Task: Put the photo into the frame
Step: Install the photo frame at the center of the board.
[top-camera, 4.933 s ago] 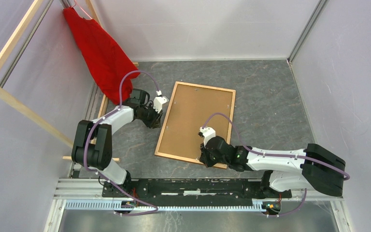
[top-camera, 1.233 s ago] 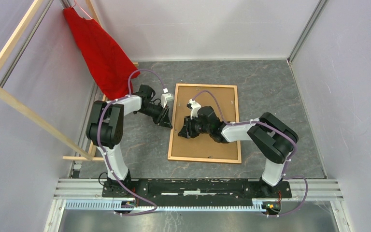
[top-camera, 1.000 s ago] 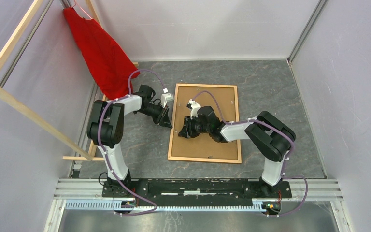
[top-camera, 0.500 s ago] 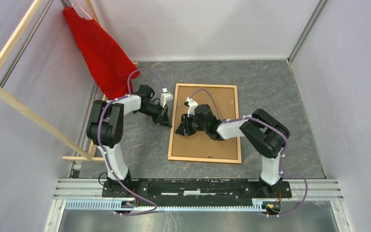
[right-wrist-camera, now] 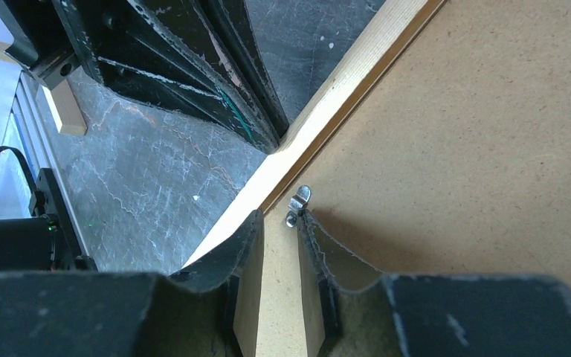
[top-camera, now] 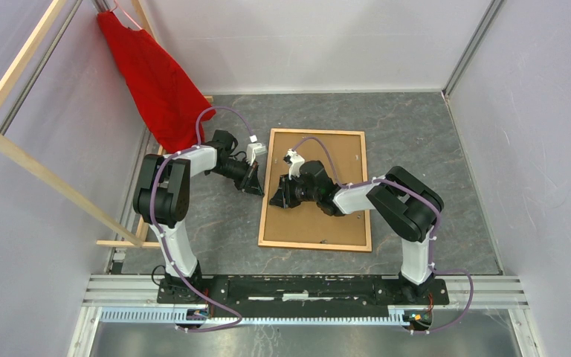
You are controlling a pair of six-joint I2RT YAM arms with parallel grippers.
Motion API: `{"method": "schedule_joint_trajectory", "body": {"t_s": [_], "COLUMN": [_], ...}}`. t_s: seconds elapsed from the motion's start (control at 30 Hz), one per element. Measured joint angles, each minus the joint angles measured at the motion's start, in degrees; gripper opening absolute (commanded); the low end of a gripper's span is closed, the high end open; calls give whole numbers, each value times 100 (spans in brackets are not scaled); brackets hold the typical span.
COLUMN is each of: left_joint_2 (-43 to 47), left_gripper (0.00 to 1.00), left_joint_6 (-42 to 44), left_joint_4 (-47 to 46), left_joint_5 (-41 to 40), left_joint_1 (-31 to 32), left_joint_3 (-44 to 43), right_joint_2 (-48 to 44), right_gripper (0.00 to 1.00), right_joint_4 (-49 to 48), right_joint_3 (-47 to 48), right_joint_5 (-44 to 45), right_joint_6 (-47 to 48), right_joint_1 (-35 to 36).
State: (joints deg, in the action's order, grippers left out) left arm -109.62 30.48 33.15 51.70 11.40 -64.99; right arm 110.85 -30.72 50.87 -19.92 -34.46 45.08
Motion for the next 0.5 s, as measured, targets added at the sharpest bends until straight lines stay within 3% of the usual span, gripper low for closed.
{"method": "schedule_joint_trajectory", "body": {"t_s": [0.5], "left_joint_2": [0], "left_gripper": [11], "left_joint_6": [2], "left_joint_4": [0], "left_joint_5": [7], "left_joint_1": [-4], "left_joint_3": [0], "right_joint_2": [175], "right_gripper": [24], "right_joint_4": [-181], "right_joint_3": [85], "right_joint_5": [-249], "right_joint_6": [-59], "right_joint_1": [-33]}}
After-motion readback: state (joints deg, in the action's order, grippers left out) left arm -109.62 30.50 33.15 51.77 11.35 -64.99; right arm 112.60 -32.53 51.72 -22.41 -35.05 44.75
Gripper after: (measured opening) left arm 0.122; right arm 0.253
